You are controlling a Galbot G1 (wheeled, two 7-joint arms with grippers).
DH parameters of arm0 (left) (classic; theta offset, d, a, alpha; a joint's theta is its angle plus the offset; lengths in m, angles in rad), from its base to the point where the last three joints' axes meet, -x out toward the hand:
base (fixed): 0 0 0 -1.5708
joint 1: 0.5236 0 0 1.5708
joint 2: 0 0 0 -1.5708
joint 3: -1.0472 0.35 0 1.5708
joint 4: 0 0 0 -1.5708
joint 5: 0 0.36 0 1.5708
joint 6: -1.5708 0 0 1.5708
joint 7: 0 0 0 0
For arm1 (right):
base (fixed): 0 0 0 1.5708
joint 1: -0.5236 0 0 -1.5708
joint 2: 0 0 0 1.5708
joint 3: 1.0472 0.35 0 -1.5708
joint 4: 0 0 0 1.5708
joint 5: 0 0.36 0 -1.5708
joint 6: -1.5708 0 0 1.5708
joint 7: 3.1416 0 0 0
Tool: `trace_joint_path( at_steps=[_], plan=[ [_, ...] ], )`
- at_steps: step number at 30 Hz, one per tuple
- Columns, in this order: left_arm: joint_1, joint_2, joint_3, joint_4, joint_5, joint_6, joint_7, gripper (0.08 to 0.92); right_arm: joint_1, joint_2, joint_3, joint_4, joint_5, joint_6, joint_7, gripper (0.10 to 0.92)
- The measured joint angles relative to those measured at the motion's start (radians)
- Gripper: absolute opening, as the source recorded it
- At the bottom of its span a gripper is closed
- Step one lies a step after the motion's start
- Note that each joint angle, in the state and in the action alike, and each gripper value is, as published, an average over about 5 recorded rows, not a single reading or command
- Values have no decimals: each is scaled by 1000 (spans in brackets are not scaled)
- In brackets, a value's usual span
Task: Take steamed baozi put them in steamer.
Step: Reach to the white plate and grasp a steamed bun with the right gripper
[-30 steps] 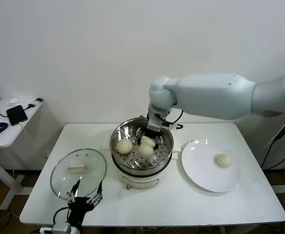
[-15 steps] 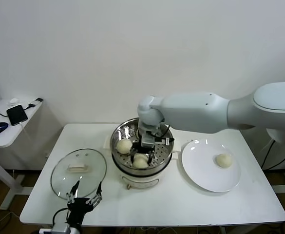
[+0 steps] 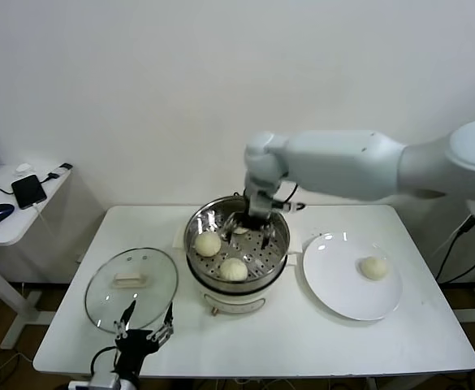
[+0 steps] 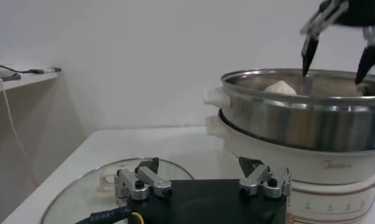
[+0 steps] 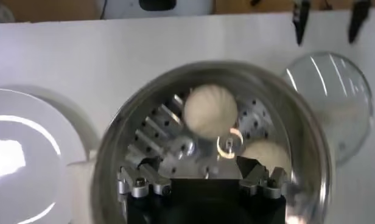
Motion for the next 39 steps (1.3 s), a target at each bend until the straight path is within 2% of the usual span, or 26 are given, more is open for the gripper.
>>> trace_joint_path(
  at_steps=[8,15,26,39],
  plan=[
    [-10,2,-2,-1,-2,2,2,823,136,-165,-153,-67,205,-207,-26,823],
    [-18,1,-6,9,-3,7,5,823,136,-359,-237,-77,274,-401,-47,823],
    [-3,-12,-11,15,10,6,7,823,-113,-519,-111,-164,230,-545,-39,823],
    [12,-19,-12,20,18,0,6,823,-396,-510,106,-306,120,-589,-3,823]
  ],
)
